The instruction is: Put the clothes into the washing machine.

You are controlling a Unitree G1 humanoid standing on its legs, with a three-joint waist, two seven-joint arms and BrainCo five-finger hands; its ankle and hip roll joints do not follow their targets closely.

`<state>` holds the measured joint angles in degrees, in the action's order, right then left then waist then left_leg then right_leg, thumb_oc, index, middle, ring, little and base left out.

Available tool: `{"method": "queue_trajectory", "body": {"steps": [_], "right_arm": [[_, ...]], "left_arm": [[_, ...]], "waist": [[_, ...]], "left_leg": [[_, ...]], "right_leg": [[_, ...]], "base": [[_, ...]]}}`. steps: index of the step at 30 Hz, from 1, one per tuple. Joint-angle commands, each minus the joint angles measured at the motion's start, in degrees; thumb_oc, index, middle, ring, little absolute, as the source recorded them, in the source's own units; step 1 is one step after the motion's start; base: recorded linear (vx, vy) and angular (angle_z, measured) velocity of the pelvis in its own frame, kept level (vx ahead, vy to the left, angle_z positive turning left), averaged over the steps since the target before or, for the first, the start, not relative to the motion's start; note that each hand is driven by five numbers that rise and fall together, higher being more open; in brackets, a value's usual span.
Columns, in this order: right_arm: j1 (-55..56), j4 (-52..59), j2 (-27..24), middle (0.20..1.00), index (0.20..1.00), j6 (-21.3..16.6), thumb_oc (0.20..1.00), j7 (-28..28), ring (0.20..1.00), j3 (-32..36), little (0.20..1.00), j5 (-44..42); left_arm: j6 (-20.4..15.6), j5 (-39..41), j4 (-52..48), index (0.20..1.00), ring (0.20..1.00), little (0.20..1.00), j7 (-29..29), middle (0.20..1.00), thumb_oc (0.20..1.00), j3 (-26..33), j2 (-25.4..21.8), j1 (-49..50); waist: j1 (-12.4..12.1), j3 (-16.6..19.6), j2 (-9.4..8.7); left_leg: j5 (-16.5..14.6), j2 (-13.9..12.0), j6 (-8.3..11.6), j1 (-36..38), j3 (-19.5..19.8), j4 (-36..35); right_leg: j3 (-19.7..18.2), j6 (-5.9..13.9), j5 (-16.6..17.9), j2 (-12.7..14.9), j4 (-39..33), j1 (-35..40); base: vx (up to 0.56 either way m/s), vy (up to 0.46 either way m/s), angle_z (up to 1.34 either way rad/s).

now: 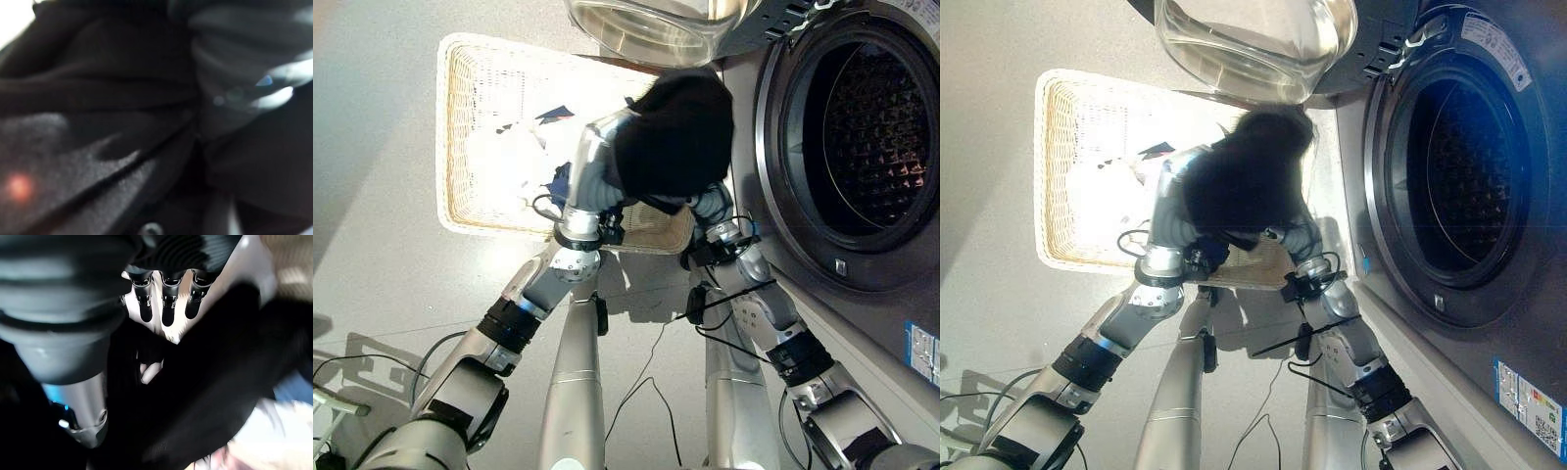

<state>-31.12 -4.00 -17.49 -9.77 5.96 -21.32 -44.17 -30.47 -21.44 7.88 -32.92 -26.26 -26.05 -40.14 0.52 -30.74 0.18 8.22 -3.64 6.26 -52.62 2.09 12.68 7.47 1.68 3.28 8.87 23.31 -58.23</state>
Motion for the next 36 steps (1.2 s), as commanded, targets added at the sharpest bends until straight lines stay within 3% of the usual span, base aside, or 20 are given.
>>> {"method": "queue_trajectory", "body": {"steps": [1, 6, 13, 14, 15, 16, 36], "right_arm": [[0.18, 7.90, -0.23, 1.000, 1.000, 0.92, 1.000, 7.62, 1.000, 0.32, 1.000, -9.15], [-1.28, 8.82, -0.98, 1.000, 1.000, 1.59, 1.000, 11.87, 1.000, -0.85, 1.000, -17.41], [-2.00, 8.68, -1.61, 1.000, 1.000, -0.01, 1.000, 13.46, 1.000, -0.98, 1.000, -21.36], [-2.05, 8.67, -1.74, 0.875, 0.875, -0.57, 0.875, 13.50, 0.875, -1.01, 0.875, -21.29], [-2.08, 8.61, -1.85, 0.605, 0.605, -0.92, 0.605, 13.51, 0.605, -1.04, 0.605, -21.43], [-1.95, 8.42, -2.28, 0.200, 0.200, -2.09, 0.200, 14.25, 0.200, -0.68, 0.200, -22.62], [-1.51, 8.81, -0.20, 0.200, 0.200, -2.70, 0.200, 15.23, 0.200, 0.73, 0.200, -22.43]], "left_arm": [[-2.18, 6.23, -4.39, 0.200, 0.200, 0.200, 6.11, 0.200, 0.200, -0.51, -1.66, -3.50], [-0.10, 6.28, -4.13, 0.200, 0.200, 0.200, 11.94, 0.200, 0.200, -4.20, -3.72, -5.28], [3.11, 1.53, -3.81, 0.200, 0.200, 0.200, 14.70, 0.200, 0.200, -8.34, -6.51, -8.42], [3.40, 1.53, -3.77, 0.200, 0.200, 0.200, 14.94, 0.200, 0.200, -8.62, -6.68, -8.56], [3.47, 1.44, -3.68, 0.200, 0.200, 0.200, 15.01, 0.200, 0.200, -8.82, -6.78, -8.66], [3.56, 2.18, -3.20, 0.200, 0.200, 0.200, 15.13, 0.200, 0.200, -9.47, -7.55, -9.15], [1.03, 4.49, -4.37, 0.200, 0.200, 0.200, 14.56, 0.200, 0.200, -7.00, -4.81, -7.08]], "waist": [[-1.31, 0.95, -1.18], [-1.37, 0.95, -0.86], [-1.18, 0.95, -0.70], [-1.15, 0.95, -0.72], [-1.13, 0.95, -0.74], [-0.91, 0.95, -0.77], [-1.03, 0.95, -1.00]], "left_leg": [[-1.01, 4.48, -5.60, -0.45, 0.55, 2.65], [-0.72, 4.70, -5.55, -0.35, 0.42, 2.36], [-0.67, 4.76, -5.49, -0.24, 0.33, 2.39], [-0.66, 4.76, -5.47, -0.28, 0.33, 2.42], [-0.65, 4.76, -5.46, -0.32, 0.33, 2.46], [-0.69, 4.56, -5.40, -0.40, 0.15, 2.54], [-0.63, 4.61, -5.27, -0.45, -0.09, 2.17]], "right_leg": [[1.58, 4.09, 5.84, -0.89, -4.58, 2.80], [1.77, 4.34, 6.40, -0.74, -5.42, 3.08], [1.81, 4.40, 6.63, -0.73, -5.61, 3.14], [1.80, 4.41, 6.66, -0.73, -5.65, 3.14], [1.79, 4.43, 6.67, -0.73, -5.68, 3.14], [1.75, 4.50, 6.71, -0.68, -5.69, 3.05], [1.92, 4.47, 6.87, -0.86, -6.25, 3.07]], "base": [[0.00, 0.000, 0.00], [0.00, 0.000, 0.00], [0.00, 0.000, 0.00], [0.00, 0.000, 0.00], [0.00, 0.000, 0.00], [0.00, 0.000, 0.00], [0.00, 0.000, 0.00]]}}
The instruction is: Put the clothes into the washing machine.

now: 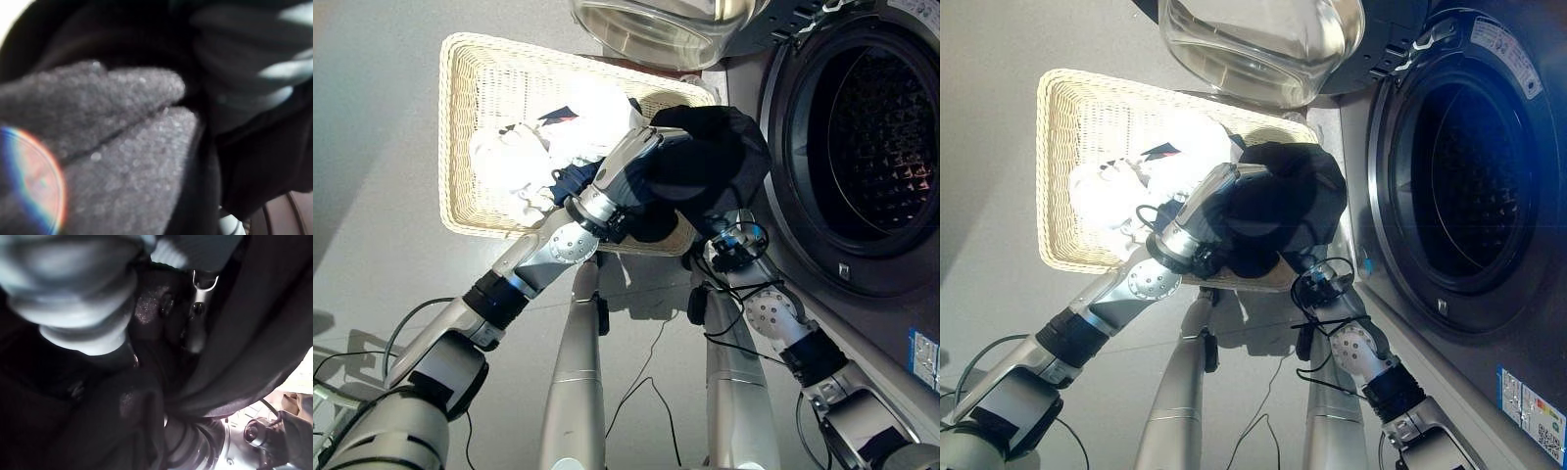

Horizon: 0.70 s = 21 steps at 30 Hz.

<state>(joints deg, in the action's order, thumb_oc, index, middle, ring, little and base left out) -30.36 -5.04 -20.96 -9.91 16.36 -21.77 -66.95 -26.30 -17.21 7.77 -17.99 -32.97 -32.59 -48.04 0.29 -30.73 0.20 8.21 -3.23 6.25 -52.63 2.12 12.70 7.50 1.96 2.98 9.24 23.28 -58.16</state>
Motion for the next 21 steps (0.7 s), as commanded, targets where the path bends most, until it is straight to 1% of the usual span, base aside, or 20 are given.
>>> {"method": "queue_trajectory", "body": {"steps": [1, 2, 5, 6, 7, 8, 9, 11, 13, 15, 17, 18, 20, 21], "right_arm": [[-2.32, 9.91, 3.53, 0.200, 0.200, -2.41, 0.200, 4.75, 0.200, 1.27, 0.200, 0.45], [-2.32, 9.91, 3.53, 0.200, 0.200, -2.41, 0.200, 4.75, 0.200, 1.27, 0.200, 0.45], [-2.21, 10.07, 3.98, 0.200, 0.200, -1.93, 0.200, 5.02, 0.200, 1.50, 0.200, 0.25], [-2.24, 10.17, 4.27, 0.200, 0.200, -1.71, 0.200, 5.01, 0.200, 1.57, 0.200, 0.23], [-2.23, 10.23, 4.39, 0.200, 0.200, -1.67, 0.200, 4.97, 0.200, 1.60, 0.200, 0.17], [-2.22, 10.24, 4.39, 0.200, 0.200, -1.67, 0.200, 4.97, 0.200, 1.60, 0.200, 0.17], [-2.24, 10.35, 4.53, 0.200, 0.200, -1.61, 0.200, 4.91, 0.200, 1.66, 0.200, 0.01], [-2.26, 10.40, 4.59, 0.200, 0.200, -1.58, 0.200, 4.85, 0.200, 1.68, 0.200, -0.05], [-2.19, 10.46, 5.85, 0.200, 0.200, -1.96, 0.200, 4.18, 0.200, 1.83, 0.200, 0.31], [-2.10, 10.66, 6.13, 0.200, 0.200, -2.06, 0.200, 3.86, 0.200, 2.09, 0.200, 0.16], [-1.87, 10.70, 6.49, 0.200, 0.200, -2.57, 0.200, 3.78, 0.200, 2.44, 0.200, 0.05], [-1.96, 10.79, 6.77, 0.200, 0.200, -2.90, 0.200, 3.41, 0.200, 2.57, 0.200, 0.18], [-1.92, 10.84, 6.95, 0.200, 0.200, -3.16, 0.200, 3.18, 0.200, 2.70, 0.200, 0.35], [-1.65, 11.14, 7.16, 0.200, 0.200, -4.20, 0.200, 2.80, 0.200, 3.23, 0.200, 0.38]], "left_arm": [[-2.90, -0.08, -4.31, 0.200, 0.200, 0.200, -0.59, 0.200, 0.200, -0.07, 2.07, 0.95], [-2.90, -0.08, -4.31, 0.200, 0.200, 0.200, -0.59, 0.200, 0.200, -0.07, 2.07, 0.95], [-1.70, -0.75, -4.24, 0.200, 0.200, 0.200, -3.12, 0.200, 0.200, 0.83, 2.56, 1.75], [-0.74, -1.63, -4.21, 0.200, 0.200, 0.200, -5.18, 0.200, 0.200, 1.31, 2.92, 1.98], [-0.15, -1.64, -4.19, 0.341, 0.341, 0.341, -6.78, 0.341, 0.341, 1.59, 2.99, 2.21], [-0.13, -1.66, -4.20, 0.464, 0.464, 0.464, -6.93, 0.464, 0.464, 1.58, 3.00, 2.23], [0.40, -2.15, -4.10, 1.000, 1.000, 1.000, -9.30, 1.000, 1.000, 2.05, 3.26, 2.64], [0.75, -2.57, -4.04, 1.000, 1.000, 1.000, -10.28, 1.000, 1.000, 2.25, 3.43, 2.81], [3.45, -3.86, -3.48, 1.000, 1.000, 1.000, -15.95, 1.000, 1.000, 3.78, 4.79, 4.25], [3.41, -3.84, -3.59, 1.000, 1.000, 1.000, -17.71, 1.000, 1.000, 4.40, 5.33, 5.13], [2.45, -0.90, -3.78, 1.000, 1.000, 1.000, -17.67, 1.000, 1.000, 5.39, 6.25, 6.24], [2.00, 0.85, -3.88, 1.000, 1.000, 1.000, -16.23, 1.000, 1.000, 5.67, 6.79, 6.64], [2.10, 2.09, -4.04, 1.000, 1.000, 1.000, -14.74, 1.000, 1.000, 5.86, 7.10, 6.94], [2.71, 3.11, -4.52, 1.000, 1.000, 1.000, -13.07, 1.000, 1.000, 6.00, 7.64, 7.80]], "waist": [[-0.83, 0.94, -1.04], [-0.83, 0.94, -1.04], [-0.99, 0.94, -1.04], [-1.05, 0.94, -1.07], [-1.10, 0.94, -1.10], [-1.10, 0.94, -1.09], [-1.18, 0.94, -1.11], [-1.21, 0.94, -1.11], [-1.61, 0.94, -1.03], [-1.76, 0.94, -0.96], [-1.94, 0.94, -0.89], [-2.01, 0.94, -0.83], [-2.06, 0.94, -0.78], [-2.13, 0.94, -0.65]], "left_leg": [[-0.60, 4.25, -5.27, -0.47, -0.09, 2.18], [-0.60, 4.25, -5.27, -0.47, -0.09, 2.18], [-0.61, 4.26, -5.30, -0.34, -0.01, 2.14], [-0.61, 4.33, -5.27, -0.39, 0.06, 2.19], [-0.61, 4.37, -5.27, -0.39, 0.09, 2.18], [-0.61, 4.37, -5.27, -0.38, 0.10, 2.17], [-0.58, 4.42, -5.30, -0.40, 0.14, 2.16], [-0.57, 4.45, -5.30, -0.41, 0.15, 2.16], [-0.56, 4.64, -5.29, -0.43, 0.46, 2.23], [-0.55, 4.68, -5.32, -0.38, 0.52, 2.18], [-0.58, 4.79, -5.32, -0.40, 0.63, 2.11], [-0.52, 4.82, -5.31, -0.39, 0.58, 1.91], [-0.47, 4.85, -5.31, -0.37, 0.61, 1.80], [-0.36, 4.98, -5.34, -0.32, 0.65, 1.65]], "right_leg": [[1.89, 4.17, 7.15, -1.27, -6.19, 2.99], [1.89, 4.17, 7.15, -1.27, -6.19, 2.99], [1.99, 4.16, 7.12, -1.23, -6.06, 3.08], [2.04, 4.17, 7.09, -1.22, -6.08, 3.08], [2.09, 4.15, 7.13, -1.21, -6.14, 3.11], [2.10, 4.15, 7.13, -1.21, -6.15, 3.13], [2.18, 4.13, 7.14, -1.20, -6.17, 3.14], [2.21, 4.12, 7.14, -1.20, -6.18, 3.14], [2.47, 4.12, 7.08, -1.02, -6.10, 3.21], [2.60, 4.14, 7.08, -0.91, -6.12, 3.29], [2.75, 4.20, 7.09, -0.80, -6.17, 3.25], [2.92, 4.23, 7.13, -0.75, -6.34, 3.27], [3.00, 4.25, 7.17, -0.73, -6.39, 3.27], [3.10, 4.27, 7.31, -0.73, -6.54, 3.34]], "base": [[0.00, 0.000, 0.00], [0.00, 0.000, 0.00], [0.00, 0.000, 0.00], [0.00, 0.000, 0.00], [0.00, 0.000, 0.00], [0.00, 0.000, 0.00], [0.00, 0.000, 0.00], [0.00, 0.000, 0.00], [0.01, -0.040, 0.00], [0.00, -0.029, 0.02], [0.00, -0.012, 0.02], [0.00, 0.000, 0.00], [0.00, -0.003, 0.02], [0.00, -0.001, 0.04]]}}
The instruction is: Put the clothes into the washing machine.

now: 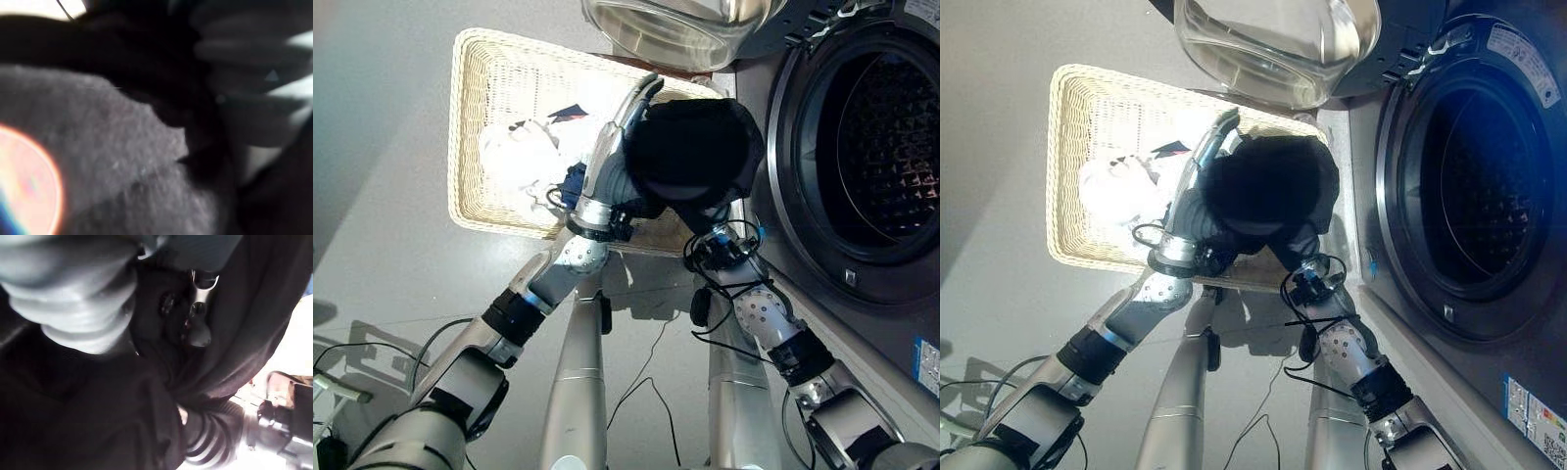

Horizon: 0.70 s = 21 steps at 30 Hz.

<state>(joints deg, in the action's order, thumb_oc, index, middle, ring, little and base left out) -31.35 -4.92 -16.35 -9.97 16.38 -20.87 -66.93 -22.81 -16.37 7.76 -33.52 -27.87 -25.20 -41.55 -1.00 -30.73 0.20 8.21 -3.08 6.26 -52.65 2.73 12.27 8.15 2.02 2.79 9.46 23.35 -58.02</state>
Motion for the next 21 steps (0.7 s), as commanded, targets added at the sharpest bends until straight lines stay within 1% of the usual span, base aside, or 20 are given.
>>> {"method": "queue_trajectory", "body": {"steps": [1, 6, 7, 9, 11, 14, 18, 21], "right_arm": [[-0.56, 11.12, 2.57, 0.200, 0.200, -4.53, 0.200, 2.68, 0.200, 2.52, 0.200, 0.25], [-1.00, 11.20, 1.84, 0.200, 0.200, -6.79, 0.200, 2.51, 0.200, 4.86, 0.200, -2.22], [-1.06, 11.38, 1.54, 0.200, 0.200, -7.63, 0.200, 2.29, 0.200, 5.59, 0.200, -2.82], [-1.04, 11.43, 1.43, 0.200, 0.200, -7.99, 0.200, 2.27, 0.200, 6.02, 0.200, -3.17], [-0.67, 11.44, 0.70, 0.200, 0.200, -10.23, 0.200, 2.59, 0.200, 7.60, 0.200, -5.25], [-0.56, 11.36, 0.37, 0.200, 0.200, -12.10, 0.200, 2.34, 0.200, 8.72, 0.200, -6.47], [-0.06, 11.19, -0.52, 0.200, 0.200, -14.96, 0.200, 0.60, 0.200, 11.02, 0.200, -7.35], [0.09, 10.70, -1.17, 0.200, 0.200, -16.08, 0.200, -0.36, 0.200, 12.01, 0.200, -7.54]], "left_arm": [[-0.50, 2.19, -4.70, 1.000, 1.000, 1.000, 2.73, 1.000, 1.000, 0.99, 0.29, 1.51], [0.61, 3.58, -4.88, 1.000, 1.000, 1.000, 5.12, 1.000, 1.000, 1.41, -0.35, 1.71], [0.88, 4.56, -4.91, 1.000, 1.000, 1.000, 6.59, 1.000, 1.000, 1.56, -0.70, 1.64], [0.90, 4.92, -4.93, 1.000, 1.000, 1.000, 7.21, 1.000, 1.000, 1.67, -0.86, 1.63], [1.46, 6.16, -5.02, 1.000, 1.000, 1.000, 9.79, 1.000, 1.000, 1.43, -1.78, 1.54], [2.02, 6.96, -4.93, 1.000, 1.000, 1.000, 11.66, 1.000, 1.000, 1.18, -2.25, 1.25], [2.41, 7.42, -4.72, 1.000, 1.000, 1.000, 15.75, 1.000, 1.000, 0.98, -3.56, 1.16], [2.47, 7.10, -4.34, 1.000, 1.000, 1.000, 16.37, 1.000, 1.000, 0.77, -4.48, 0.83]], "waist": [[-0.86, 0.94, -0.60], [-0.78, 0.94, -0.45], [-0.72, 0.94, -0.44], [-0.67, 0.94, -0.46], [-0.46, 0.94, -0.50], [-0.29, 0.94, -0.53], [0.08, 0.94, -0.57], [0.30, 0.94, -0.57]], "left_leg": [[-0.32, 4.84, -5.35, -0.24, 0.03, 2.00], [-0.35, 4.75, -5.33, -0.16, -0.18, 1.97], [-0.38, 4.67, -5.30, -0.11, -0.28, 2.01], [-0.39, 4.62, -5.27, -0.08, -0.34, 2.01], [-0.43, 4.44, -5.23, 0.06, -0.47, 2.01], [-0.48, 4.35, -5.23, 0.19, -0.53, 2.01], [-0.55, 4.35, -5.22, 0.37, -0.52, 1.93], [-0.58, 4.25, -5.24, 0.51, -0.61, 1.87]], "right_leg": [[2.48, 4.23, 7.53, -0.95, -6.62, 3.23], [2.42, 4.34, 7.49, -0.94, -6.53, 3.27], [2.38, 4.38, 7.47, -0.92, -6.47, 3.32], [2.34, 4.40, 7.47, -0.95, -6.47, 3.37], [2.10, 4.47, 7.51, -1.04, -6.42, 3.45], [1.94, 4.53, 7.53, -1.09, -6.40, 3.55], [1.54, 4.58, 7.63, -1.38, -6.66, 3.77], [1.24, 4.55, 7.66, -1.61, -6.69, 3.79]], "base": [[0.01, 0.005, 0.04], [0.00, 0.002, 0.01], [0.00, 0.000, 0.00], [0.00, 0.000, 0.00], [0.00, 0.000, 0.00], [0.00, 0.000, 0.00], [0.00, 0.000, 0.00], [0.00, 0.000, 0.00]]}}
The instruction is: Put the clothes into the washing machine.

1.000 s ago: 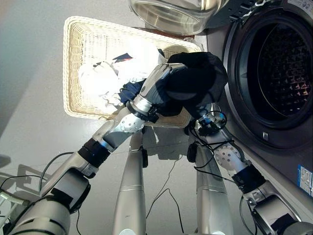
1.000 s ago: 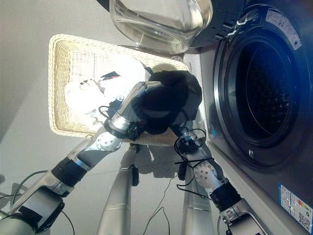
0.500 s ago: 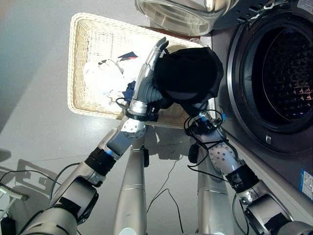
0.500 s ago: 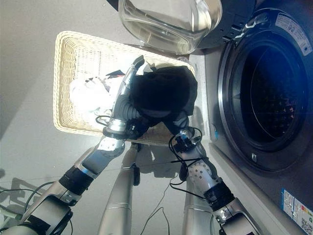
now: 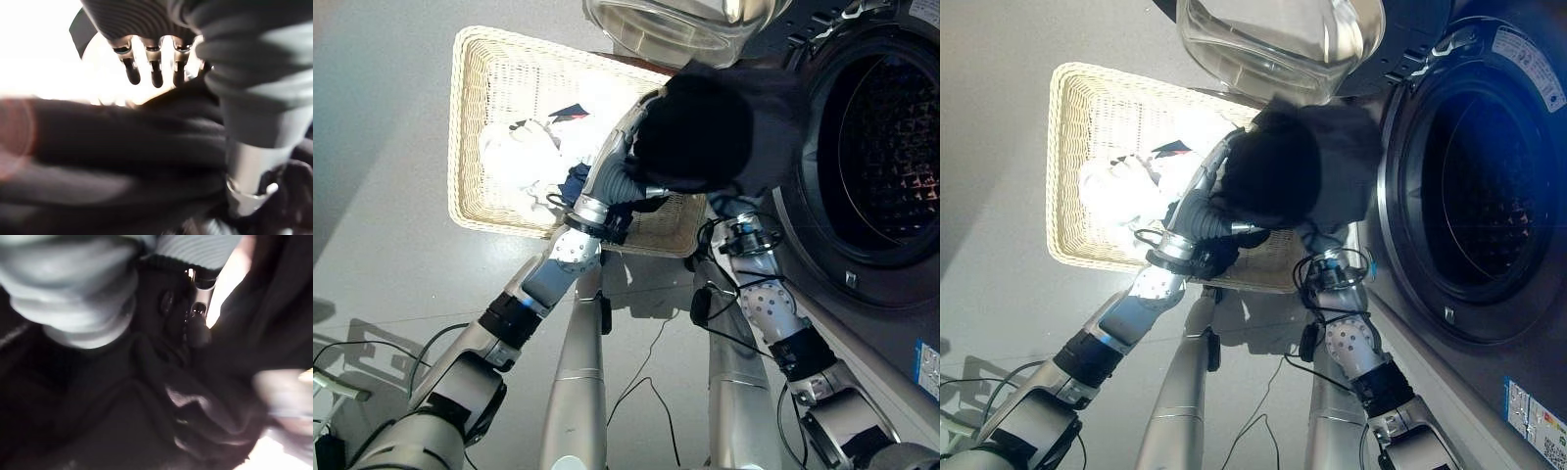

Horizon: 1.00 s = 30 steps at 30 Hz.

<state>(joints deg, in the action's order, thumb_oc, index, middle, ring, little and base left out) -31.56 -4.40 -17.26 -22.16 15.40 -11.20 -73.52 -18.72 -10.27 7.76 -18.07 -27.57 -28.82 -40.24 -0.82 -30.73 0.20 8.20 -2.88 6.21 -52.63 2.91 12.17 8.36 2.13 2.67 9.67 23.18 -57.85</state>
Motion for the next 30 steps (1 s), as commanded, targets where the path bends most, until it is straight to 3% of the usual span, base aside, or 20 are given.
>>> {"method": "queue_trajectory", "body": {"steps": [1, 12, 15, 19, 23, 30], "right_arm": [[0.28, 10.10, -0.29, 0.200, 0.200, -4.12, 0.200, 0.33, 0.200, 2.45, 0.200, -0.77], [0.10, 9.46, -1.67, 0.200, 0.200, -6.66, 0.200, -1.65, 0.200, 4.52, 0.200, -1.14], [0.11, 9.40, -1.58, 0.200, 0.200, -5.54, 0.200, -2.40, 0.200, 4.55, 0.200, -0.70], [-0.39, 6.58, -0.29, 0.200, 0.200, -2.51, 0.200, -4.22, 0.200, 4.25, 0.200, 1.23], [-2.07, 0.51, 0.17, 0.200, 0.200, 0.85, 0.200, -6.08, 0.200, 4.09, 0.200, 1.59], [-6.59, -15.48, -2.82, 0.200, 0.200, 3.91, 0.200, -6.91, 0.200, 5.52, 0.200, -9.00]], "left_arm": [[-1.55, 0.81, -4.28, 1.000, 1.000, 1.000, 1.03, 1.000, 1.000, 0.46, -0.96, -0.62], [-1.13, -2.10, -3.43, 1.000, 1.000, 1.000, 2.22, 1.000, 1.000, -0.20, -3.67, -2.38], [-2.20, -1.73, -3.11, 1.000, 1.000, 1.000, -1.45, 1.000, 1.000, 0.39, -3.68, -2.18], [-7.66, 3.03, -0.18, 1.000, 1.000, 1.000, -10.51, 1.000, 1.000, 2.37, -1.02, -1.14], [-10.78, 8.97, 3.60, 1.000, 1.000, 1.000, -14.45, 1.000, 1.000, 4.42, 2.68, 0.00], [-12.63, 16.42, 13.09, 1.000, 1.000, 1.000, -18.25, 1.000, 1.000, 5.13, 5.00, -0.46]], "waist": [[0.17, 0.94, -0.61], [0.46, 0.94, -0.52], [0.53, 0.94, -0.58], [0.27, 0.94, -0.57], [-0.32, 0.94, -0.45], [-0.95, 0.94, 0.09]], "left_leg": [[-0.58, 3.99, -5.18, 0.50, -0.81, 1.98], [-0.64, 3.92, -5.07, 0.57, -0.55, 2.18], [-0.61, 3.94, -5.09, 0.43, -0.53, 2.17], [-0.64, 3.78, -4.99, 0.55, -0.44, 2.29], [-0.62, 4.11, -4.73, 0.51, -0.03, 2.30], [-0.45, 4.20, -4.22, 0.79, -0.04, 1.89]], "right_leg": [[1.01, 4.42, 7.77, -1.84, -6.49, 3.62], [0.45, 4.43, 7.78, -1.95, -6.37, 3.60], [0.28, 4.38, 7.88, -2.12, -6.41, 3.39], [0.19, 4.34, 7.64, -2.07, -5.99, 3.43], [0.53, 4.32, 7.68, -1.91, -6.01, 3.42], [0.95, 4.28, 7.65, -1.88, -6.27, 3.81]], "base": [[0.00, 0.000, 0.00], [0.00, 0.000, 0.00], [0.00, 0.000, 0.00], [0.00, 0.000, 0.00], [0.00, 0.000, 0.00], [0.00, 0.000, 0.00]]}}
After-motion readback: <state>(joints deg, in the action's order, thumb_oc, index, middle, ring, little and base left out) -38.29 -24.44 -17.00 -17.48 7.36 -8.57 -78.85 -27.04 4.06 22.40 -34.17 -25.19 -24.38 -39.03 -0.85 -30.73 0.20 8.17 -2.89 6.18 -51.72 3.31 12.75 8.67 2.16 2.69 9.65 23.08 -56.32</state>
